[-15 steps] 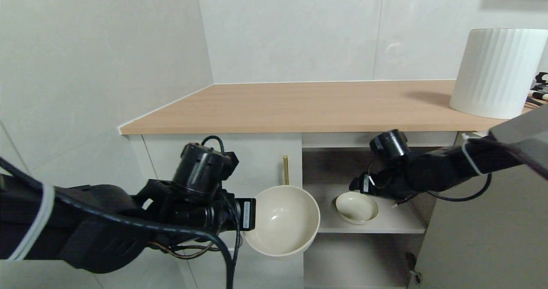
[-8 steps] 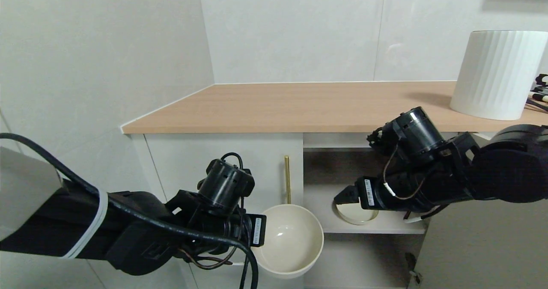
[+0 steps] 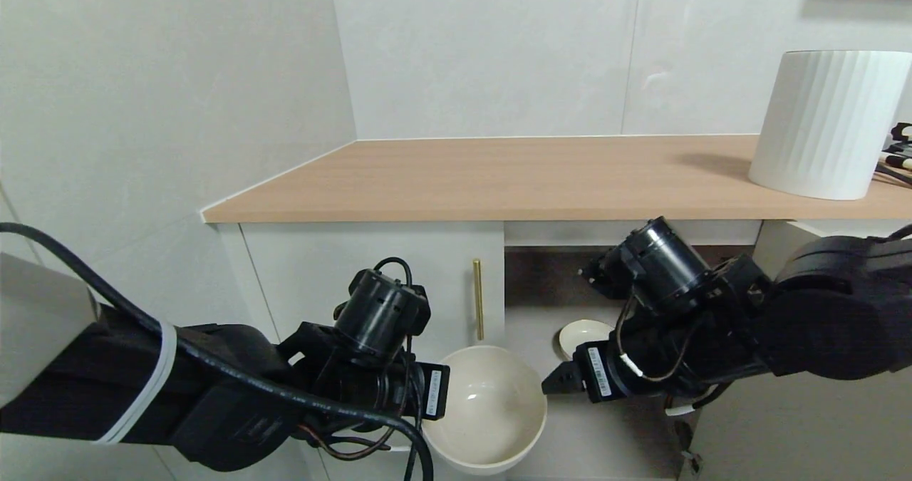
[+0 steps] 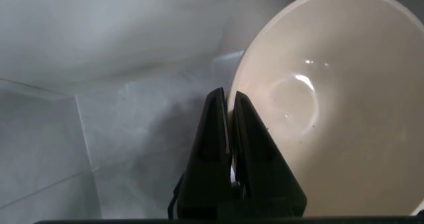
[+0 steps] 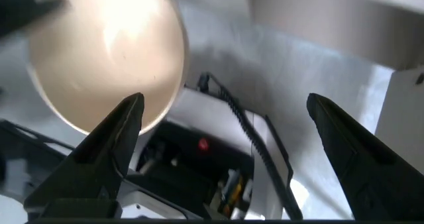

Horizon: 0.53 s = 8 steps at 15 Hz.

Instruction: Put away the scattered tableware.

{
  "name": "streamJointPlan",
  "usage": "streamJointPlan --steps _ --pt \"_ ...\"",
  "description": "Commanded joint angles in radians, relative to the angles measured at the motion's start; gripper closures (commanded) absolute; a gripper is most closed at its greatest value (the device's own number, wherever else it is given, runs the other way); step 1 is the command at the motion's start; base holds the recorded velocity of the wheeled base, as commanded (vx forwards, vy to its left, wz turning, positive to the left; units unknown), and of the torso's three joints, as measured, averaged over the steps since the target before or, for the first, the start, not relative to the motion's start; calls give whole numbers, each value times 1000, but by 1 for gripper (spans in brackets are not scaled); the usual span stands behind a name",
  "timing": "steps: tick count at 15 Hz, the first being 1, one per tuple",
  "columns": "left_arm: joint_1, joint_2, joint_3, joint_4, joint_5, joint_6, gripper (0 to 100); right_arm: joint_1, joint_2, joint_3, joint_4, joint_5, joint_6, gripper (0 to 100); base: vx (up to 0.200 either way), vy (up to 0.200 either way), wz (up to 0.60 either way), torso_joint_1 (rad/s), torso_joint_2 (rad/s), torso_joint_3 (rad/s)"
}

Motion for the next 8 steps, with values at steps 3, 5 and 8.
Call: streamJointPlan --steps 3,5,8 --pt "-25 -23 3 -1 0 0 100 27 101 -8 -4 -3 7 0 0 0 0 0 0 0" --pt "-39 -21 9 -1 0 1 100 29 110 -11 -17 -6 10 0 0 0 0 0 0 0" --pt "-40 -18 9 -1 0 1 100 29 109 -9 -24 -8 19 0 0 0 0 0 0 0"
